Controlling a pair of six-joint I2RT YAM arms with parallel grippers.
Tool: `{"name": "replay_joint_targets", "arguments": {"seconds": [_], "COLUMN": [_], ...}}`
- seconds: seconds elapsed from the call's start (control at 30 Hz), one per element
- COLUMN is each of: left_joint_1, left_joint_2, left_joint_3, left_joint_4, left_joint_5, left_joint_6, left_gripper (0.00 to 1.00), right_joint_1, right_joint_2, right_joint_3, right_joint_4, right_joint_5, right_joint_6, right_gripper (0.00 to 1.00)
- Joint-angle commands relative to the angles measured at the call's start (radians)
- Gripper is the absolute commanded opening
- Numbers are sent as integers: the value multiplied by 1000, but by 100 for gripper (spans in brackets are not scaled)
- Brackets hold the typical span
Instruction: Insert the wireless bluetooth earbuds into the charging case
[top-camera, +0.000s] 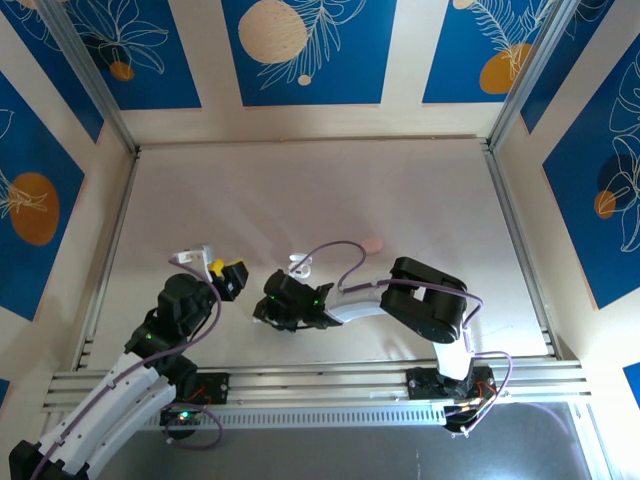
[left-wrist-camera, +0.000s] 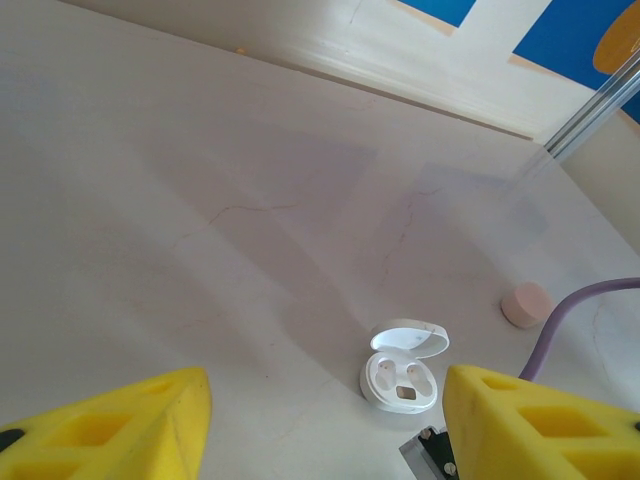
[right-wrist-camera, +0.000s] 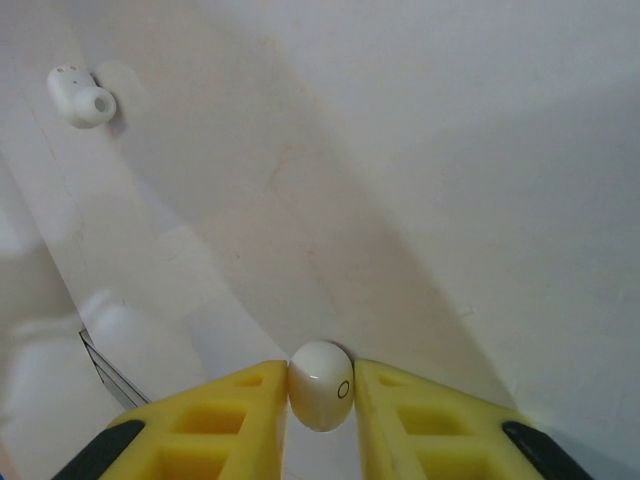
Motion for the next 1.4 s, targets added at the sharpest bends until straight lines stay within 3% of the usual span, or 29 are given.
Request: {"name": "replay_joint_targets", "arguments": {"seconds": [0.0, 0.3, 0.9, 1.37], "left_joint_1": [12, 13, 13, 14], "left_joint_2": [-10, -10, -40, -37], "left_joint_3": [-11, -12, -17, -26], "left_joint_4": [9, 12, 3, 11], "left_joint_5": [5, 10, -3, -10], "left_joint_6": [12, 13, 15, 16], "left_gripper": [62, 62, 62, 62], "right_joint_1": [-6, -10, -13, -21], "right_joint_2": [48, 3, -98, -154], "right_joint_3": [10, 54, 268, 452], "right_joint_4": [-35, -138, -670, -1253], "right_joint_5": [3, 19, 100, 377], "right_joint_6": [6, -66, -364, -552], "right_gripper": [21, 15, 15, 15]}}
